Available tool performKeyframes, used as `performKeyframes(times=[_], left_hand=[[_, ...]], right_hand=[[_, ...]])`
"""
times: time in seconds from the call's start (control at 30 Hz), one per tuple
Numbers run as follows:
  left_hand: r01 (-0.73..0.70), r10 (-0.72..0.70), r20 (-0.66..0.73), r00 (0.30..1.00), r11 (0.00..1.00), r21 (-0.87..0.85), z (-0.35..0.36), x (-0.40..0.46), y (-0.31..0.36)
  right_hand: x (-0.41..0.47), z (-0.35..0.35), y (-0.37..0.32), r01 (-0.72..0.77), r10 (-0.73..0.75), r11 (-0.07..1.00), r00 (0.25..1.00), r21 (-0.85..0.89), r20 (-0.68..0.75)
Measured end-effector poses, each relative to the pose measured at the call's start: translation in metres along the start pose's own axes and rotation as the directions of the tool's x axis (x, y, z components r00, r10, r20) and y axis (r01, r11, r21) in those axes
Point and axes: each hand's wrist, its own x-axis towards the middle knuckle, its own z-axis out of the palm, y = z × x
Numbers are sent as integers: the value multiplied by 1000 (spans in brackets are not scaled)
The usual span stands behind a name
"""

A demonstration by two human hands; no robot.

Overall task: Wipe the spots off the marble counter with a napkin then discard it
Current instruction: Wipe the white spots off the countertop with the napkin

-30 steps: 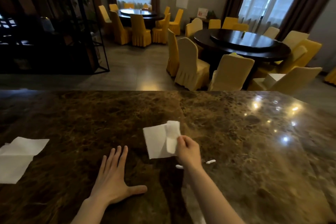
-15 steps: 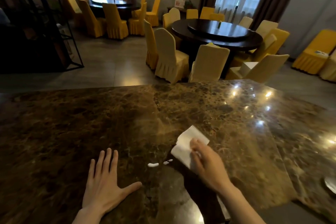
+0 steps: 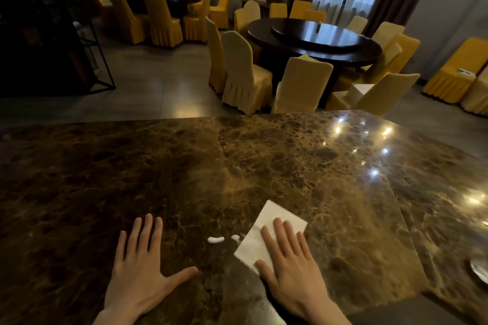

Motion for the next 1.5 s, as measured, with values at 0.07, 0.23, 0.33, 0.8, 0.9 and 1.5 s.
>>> performKeyframes(times=[0.07,0.23,0.33,0.8,0.9,1.5], left_hand=[[2,-2,9,1000,1000,-1,0,0,1],[7,-7,16,1000,1000,2,-2,1,0],[0,0,19,1000,1000,-3,-1,1,0],[5,-6,49,999,1000,16,-4,0,1],[-4,4,46,999,1000,2,-4,-1,1],[-19,20,86,996,1000,-17,-7,-2,-2]], right_hand=[[17,-8,6,-155,155,988,988,-4,15],[47,-15,-43,-163,161,986,986,38,51],[32,2,-82,9,-12,997,999,75,43],[36,-2,-62,-6,15,997,991,72,-129],[25,-9,-54,105,-92,993,973,51,-212],[27,-10,-47,-8,18,999,979,48,-201]])
